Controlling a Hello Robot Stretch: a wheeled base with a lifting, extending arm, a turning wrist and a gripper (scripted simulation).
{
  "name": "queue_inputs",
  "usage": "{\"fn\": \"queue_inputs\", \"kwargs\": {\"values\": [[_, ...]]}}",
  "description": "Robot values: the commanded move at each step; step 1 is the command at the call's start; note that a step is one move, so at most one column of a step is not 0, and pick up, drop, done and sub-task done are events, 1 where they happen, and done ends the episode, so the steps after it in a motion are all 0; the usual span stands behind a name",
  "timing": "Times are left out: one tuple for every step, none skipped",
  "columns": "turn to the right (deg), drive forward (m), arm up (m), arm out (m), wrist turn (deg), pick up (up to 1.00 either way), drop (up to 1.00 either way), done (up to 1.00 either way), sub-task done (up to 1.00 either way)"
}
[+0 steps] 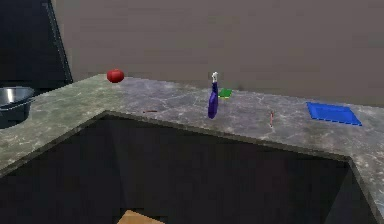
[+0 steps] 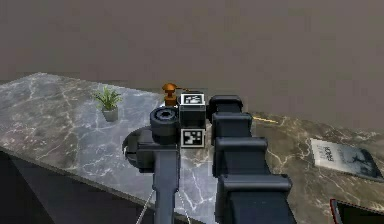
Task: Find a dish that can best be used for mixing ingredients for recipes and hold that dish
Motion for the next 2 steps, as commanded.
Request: {"fn": "queue_inputs", "kwargs": {"values": [[0.0, 0.00, 0.00, 0.00, 45.0, 0.00, 0.00, 0.00, 0.00], [0.0, 0.00, 0.00, 0.00, 45.0, 0.00, 0.00, 0.00, 0.00]]}}
